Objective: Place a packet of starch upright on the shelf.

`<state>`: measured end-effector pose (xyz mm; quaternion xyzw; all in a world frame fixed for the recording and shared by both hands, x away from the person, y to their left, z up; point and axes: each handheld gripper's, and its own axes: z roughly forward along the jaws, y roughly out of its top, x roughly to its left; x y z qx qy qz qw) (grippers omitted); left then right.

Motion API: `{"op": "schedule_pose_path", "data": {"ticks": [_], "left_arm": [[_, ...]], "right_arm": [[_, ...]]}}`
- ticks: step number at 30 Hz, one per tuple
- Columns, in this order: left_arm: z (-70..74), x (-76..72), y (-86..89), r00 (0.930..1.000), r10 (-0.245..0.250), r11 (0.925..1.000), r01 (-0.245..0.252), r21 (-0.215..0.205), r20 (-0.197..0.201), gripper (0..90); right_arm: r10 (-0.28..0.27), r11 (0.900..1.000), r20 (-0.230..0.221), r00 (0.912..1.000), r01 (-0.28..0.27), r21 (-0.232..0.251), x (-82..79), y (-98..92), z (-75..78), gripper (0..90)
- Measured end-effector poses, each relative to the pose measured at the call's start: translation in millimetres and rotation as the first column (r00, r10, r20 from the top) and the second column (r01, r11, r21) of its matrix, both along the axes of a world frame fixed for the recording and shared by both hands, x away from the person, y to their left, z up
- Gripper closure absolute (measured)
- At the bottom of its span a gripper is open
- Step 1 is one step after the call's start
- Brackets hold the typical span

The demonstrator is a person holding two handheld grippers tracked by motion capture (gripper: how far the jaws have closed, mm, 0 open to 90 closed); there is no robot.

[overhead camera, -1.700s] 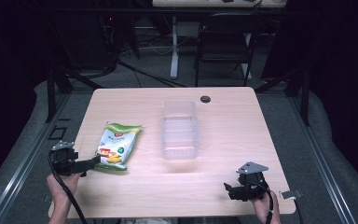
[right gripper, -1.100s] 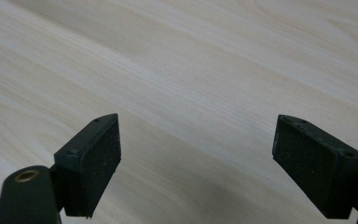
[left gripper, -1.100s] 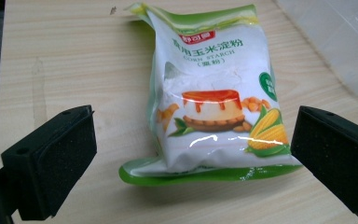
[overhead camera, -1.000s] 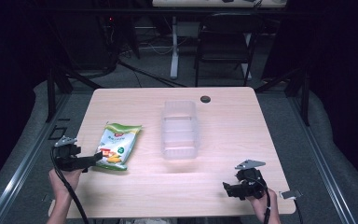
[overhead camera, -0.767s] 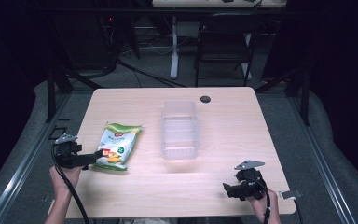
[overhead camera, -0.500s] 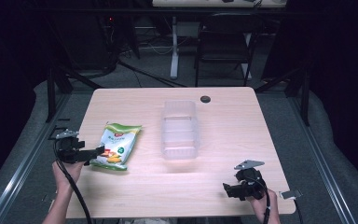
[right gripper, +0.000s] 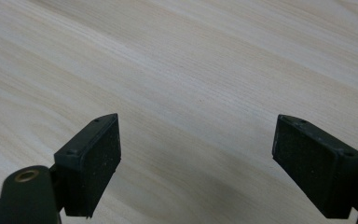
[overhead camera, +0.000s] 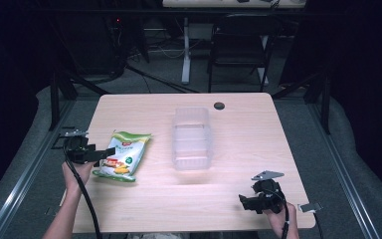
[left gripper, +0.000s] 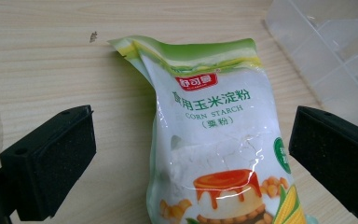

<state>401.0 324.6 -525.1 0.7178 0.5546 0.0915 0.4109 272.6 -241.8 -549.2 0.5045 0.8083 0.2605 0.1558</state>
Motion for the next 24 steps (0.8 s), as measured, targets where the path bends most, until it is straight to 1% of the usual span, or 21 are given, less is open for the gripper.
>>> {"op": "schedule_pose_path", "data": {"ticks": [2,4,6,8,11,13,15,16,18,19,20,22,24], "left_arm": [[1.6,3.4,-0.4,1.0,-0.004,1.0,0.004,0.002,-0.005,2.3],[2.3,7.8,-0.9,1.0,-0.009,1.0,0.009,-0.005,-0.001,3.1],[1.9,12.2,-1.9,0.9999,-0.011,0.9999,0.011,-0.009,-0.013,3.4],[0.0,17.0,-3.8,0.9997,-0.013,0.9999,0.014,0.007,-0.021,3.8],[-3.2,24.5,-4.5,0.9993,-0.014,0.9999,0.014,0.005,-0.034,4.7],[-4.1,28.4,-4.6,0.9997,-0.004,1.0,0.004,0.0,-0.025,10.9],[-5.0,33.3,-5.3,0.9996,0.0,0.9999,-0.001,-0.012,-0.029,18.9],[-5.4,35.4,-5.6,0.9996,0.006,0.9999,-0.007,-0.012,-0.029,21.4],[-7.6,39.0,-5.7,0.9994,0.001,0.9999,-0.001,-0.017,-0.035,24.3],[-10.1,41.8,-6.2,0.9987,0.002,0.9996,-0.003,-0.027,-0.052,26.0],[-11.7,43.6,-6.6,0.9981,0.002,0.9994,-0.004,-0.034,-0.061,25.9],[-12.7,46.2,-7.6,0.9969,0.004,0.9996,-0.006,-0.026,-0.079,26.2],[-13.5,48.3,-10.1,0.9963,0.006,0.9997,-0.008,-0.021,-0.086,28.6]], "right_arm": [[0.002,1.0,-0.009,1.0,-0.002,0.001,0.7,-0.8,-0.4,15.0],[-0.017,1.0,-0.003,0.9999,0.017,0.014,0.9,-2.1,-0.5,15.0],[-0.023,1.0,0.005,0.9997,0.023,0.012,0.6,-2.7,0.5,14.8],[-0.016,1.0,-0.001,0.9999,0.016,0.007,0.7,-2.6,0.1,14.8],[-0.012,1.0,-0.007,0.9999,0.012,-0.004,1.0,-1.4,-1.1,14.9],[0.0,1.0,-0.015,0.9999,0.0,-0.012,0.9,-0.2,-1.5,14.9],[0.004,1.0,-0.011,0.9999,-0.004,-0.016,0.8,0.2,-1.8,14.9],[0.004,1.0,-0.014,0.9999,-0.004,-0.018,0.8,0.4,-1.7,14.9],[0.004,1.0,-0.015,0.9999,-0.004,-0.018,0.9,0.4,-1.9,14.9],[0.004,1.0,-0.015,0.9999,-0.004,-0.019,0.9,0.4,-2.0,14.9],[0.004,1.0,-0.016,0.9999,-0.004,-0.018,0.9,0.3,-2.0,14.9],[0.006,1.0,-0.017,0.9998,-0.006,-0.017,1.0,0.0,-2.0,14.9],[0.004,1.0,-0.019,0.9998,-0.005,-0.015,1.1,0.0,-2.4,14.9]]}}
